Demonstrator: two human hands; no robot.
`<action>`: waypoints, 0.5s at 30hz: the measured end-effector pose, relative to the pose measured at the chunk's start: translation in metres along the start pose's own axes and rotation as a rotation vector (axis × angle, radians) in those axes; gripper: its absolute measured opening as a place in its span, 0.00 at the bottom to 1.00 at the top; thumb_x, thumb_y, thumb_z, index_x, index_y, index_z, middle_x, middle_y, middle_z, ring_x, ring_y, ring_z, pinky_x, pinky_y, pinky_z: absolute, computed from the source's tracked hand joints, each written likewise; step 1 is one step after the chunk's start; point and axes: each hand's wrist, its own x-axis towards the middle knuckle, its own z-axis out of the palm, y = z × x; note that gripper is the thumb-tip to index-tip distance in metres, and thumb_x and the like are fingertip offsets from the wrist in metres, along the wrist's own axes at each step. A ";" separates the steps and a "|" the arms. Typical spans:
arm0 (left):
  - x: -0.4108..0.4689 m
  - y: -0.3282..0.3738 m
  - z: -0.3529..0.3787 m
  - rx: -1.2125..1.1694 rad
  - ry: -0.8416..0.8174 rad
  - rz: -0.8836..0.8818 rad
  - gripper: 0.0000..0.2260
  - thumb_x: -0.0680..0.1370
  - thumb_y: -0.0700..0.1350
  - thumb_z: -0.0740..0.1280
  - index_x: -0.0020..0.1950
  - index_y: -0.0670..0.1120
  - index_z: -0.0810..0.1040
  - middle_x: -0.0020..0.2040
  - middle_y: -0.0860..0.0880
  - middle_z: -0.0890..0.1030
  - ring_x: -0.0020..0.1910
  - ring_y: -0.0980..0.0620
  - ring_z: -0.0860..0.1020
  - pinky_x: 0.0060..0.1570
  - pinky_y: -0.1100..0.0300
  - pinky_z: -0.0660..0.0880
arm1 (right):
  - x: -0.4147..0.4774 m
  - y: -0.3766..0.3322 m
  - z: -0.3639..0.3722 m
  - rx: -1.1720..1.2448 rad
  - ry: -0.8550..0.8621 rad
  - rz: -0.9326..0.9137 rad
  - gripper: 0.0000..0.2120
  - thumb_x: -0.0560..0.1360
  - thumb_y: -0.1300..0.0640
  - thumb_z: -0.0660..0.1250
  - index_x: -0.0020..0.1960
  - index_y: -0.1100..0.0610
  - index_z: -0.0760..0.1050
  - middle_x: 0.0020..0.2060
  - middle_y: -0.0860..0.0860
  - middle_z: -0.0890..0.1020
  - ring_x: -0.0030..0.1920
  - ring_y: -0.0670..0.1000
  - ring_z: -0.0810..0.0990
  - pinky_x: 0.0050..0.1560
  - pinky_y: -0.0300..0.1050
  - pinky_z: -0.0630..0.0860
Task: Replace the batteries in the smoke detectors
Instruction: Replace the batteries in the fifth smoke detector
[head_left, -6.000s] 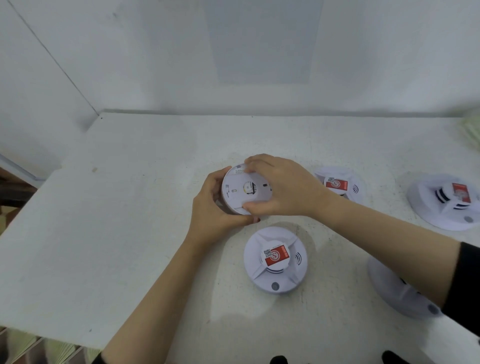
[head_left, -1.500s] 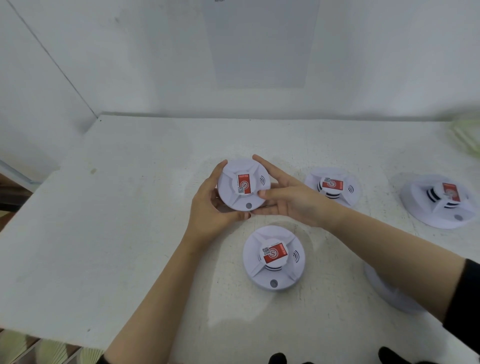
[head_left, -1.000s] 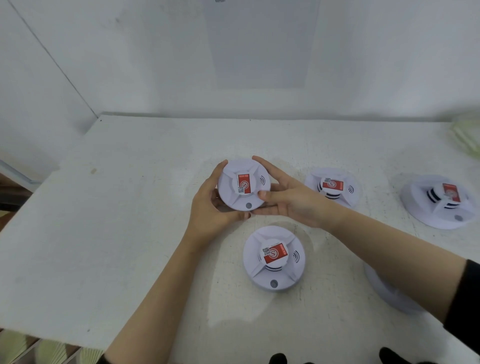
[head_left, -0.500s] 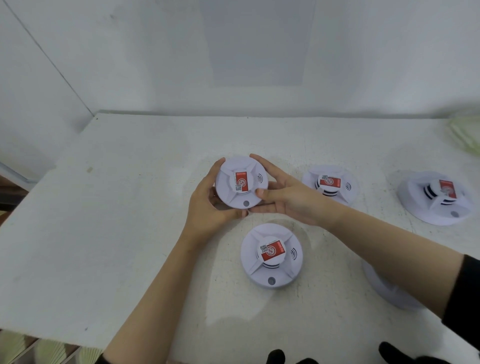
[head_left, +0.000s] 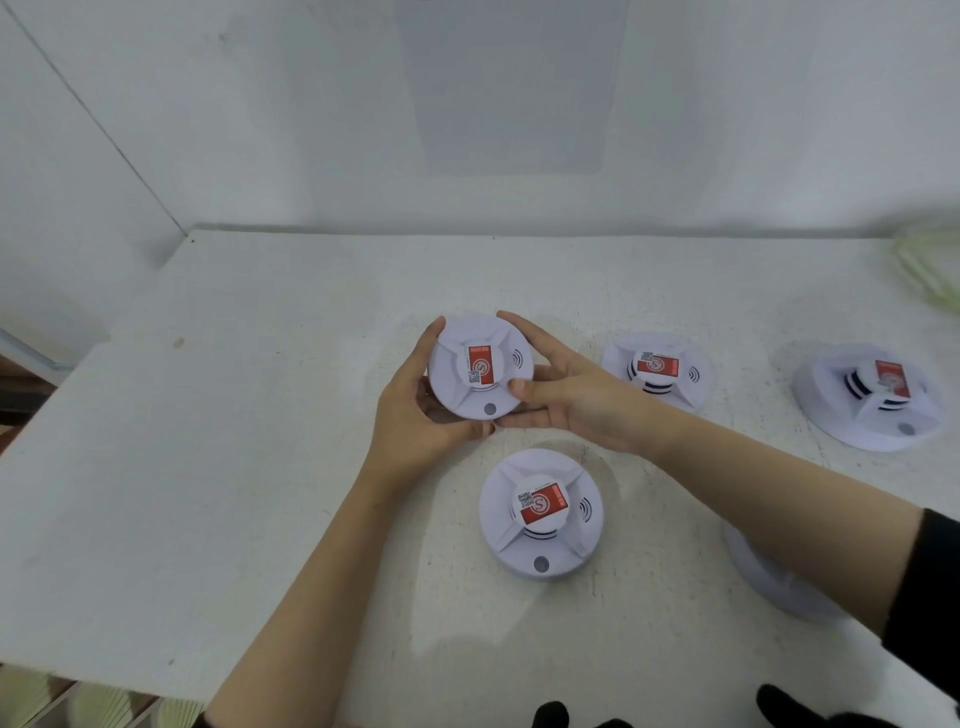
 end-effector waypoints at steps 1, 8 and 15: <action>0.000 -0.001 0.000 -0.004 -0.005 -0.006 0.40 0.65 0.34 0.79 0.71 0.54 0.67 0.66 0.52 0.77 0.64 0.56 0.76 0.64 0.53 0.73 | 0.000 0.000 0.000 0.000 0.003 0.000 0.32 0.77 0.69 0.61 0.74 0.44 0.58 0.64 0.58 0.74 0.57 0.57 0.79 0.57 0.53 0.77; 0.004 -0.007 -0.001 -0.012 -0.025 -0.049 0.46 0.63 0.41 0.81 0.76 0.49 0.61 0.66 0.53 0.76 0.65 0.56 0.75 0.64 0.53 0.73 | 0.001 0.001 0.000 0.008 0.014 -0.001 0.32 0.77 0.69 0.61 0.74 0.45 0.58 0.63 0.58 0.75 0.57 0.58 0.79 0.57 0.54 0.77; 0.005 -0.009 -0.004 -0.022 -0.001 -0.047 0.47 0.55 0.43 0.82 0.69 0.54 0.63 0.63 0.55 0.76 0.61 0.56 0.77 0.56 0.59 0.78 | 0.001 0.001 0.001 0.004 0.020 -0.001 0.32 0.76 0.69 0.61 0.74 0.46 0.58 0.64 0.60 0.74 0.58 0.59 0.78 0.58 0.55 0.77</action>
